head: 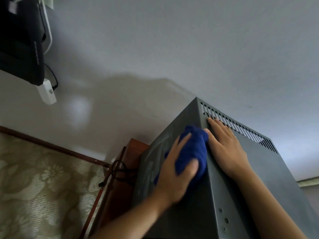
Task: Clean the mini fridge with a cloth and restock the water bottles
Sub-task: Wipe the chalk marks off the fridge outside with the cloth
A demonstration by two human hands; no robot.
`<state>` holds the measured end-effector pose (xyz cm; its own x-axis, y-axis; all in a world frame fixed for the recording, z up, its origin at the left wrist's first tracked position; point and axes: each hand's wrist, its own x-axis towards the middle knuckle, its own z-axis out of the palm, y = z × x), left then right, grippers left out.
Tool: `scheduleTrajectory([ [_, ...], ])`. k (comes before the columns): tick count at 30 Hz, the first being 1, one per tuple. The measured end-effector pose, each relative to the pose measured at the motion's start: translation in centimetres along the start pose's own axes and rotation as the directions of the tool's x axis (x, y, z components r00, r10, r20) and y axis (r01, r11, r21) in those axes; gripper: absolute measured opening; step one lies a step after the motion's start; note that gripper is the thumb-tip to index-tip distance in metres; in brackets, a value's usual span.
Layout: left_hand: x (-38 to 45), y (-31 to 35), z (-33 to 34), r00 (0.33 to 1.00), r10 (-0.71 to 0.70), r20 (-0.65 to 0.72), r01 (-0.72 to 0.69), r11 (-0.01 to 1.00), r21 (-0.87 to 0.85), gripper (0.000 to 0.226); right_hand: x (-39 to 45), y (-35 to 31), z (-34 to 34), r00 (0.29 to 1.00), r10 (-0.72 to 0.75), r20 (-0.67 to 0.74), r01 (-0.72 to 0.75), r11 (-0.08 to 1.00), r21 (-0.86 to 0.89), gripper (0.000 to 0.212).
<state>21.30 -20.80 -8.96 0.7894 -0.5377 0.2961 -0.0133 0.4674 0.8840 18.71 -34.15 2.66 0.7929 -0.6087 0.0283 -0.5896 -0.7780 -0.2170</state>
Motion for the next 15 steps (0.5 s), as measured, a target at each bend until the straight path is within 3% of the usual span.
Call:
scheduleTrajectory([
  [7, 12.7, -5.5, -1.4, 0.996, 0.029, -0.079, -0.022, 0.996, 0.088, 0.033, 0.0, -0.2, 0.0, 1.000, 0.003, -0.018, -0.004, 1.000, -0.029, 0.075],
  [11, 13.5, -5.9, -1.6, 0.993, -0.081, -0.091, 0.090, 0.991, 0.095, 0.045, 0.0, -0.4, -0.3, 1.000, 0.006, -0.005, -0.006, 1.000, -0.006, 0.084],
  [15, 9.4, -5.2, -1.4, 0.993, -0.097, -0.070, 0.105, 0.988, 0.114, 0.063, -0.2, -0.4, -0.3, 1.000, 0.005, -0.002, -0.005, 1.000, -0.007, 0.086],
])
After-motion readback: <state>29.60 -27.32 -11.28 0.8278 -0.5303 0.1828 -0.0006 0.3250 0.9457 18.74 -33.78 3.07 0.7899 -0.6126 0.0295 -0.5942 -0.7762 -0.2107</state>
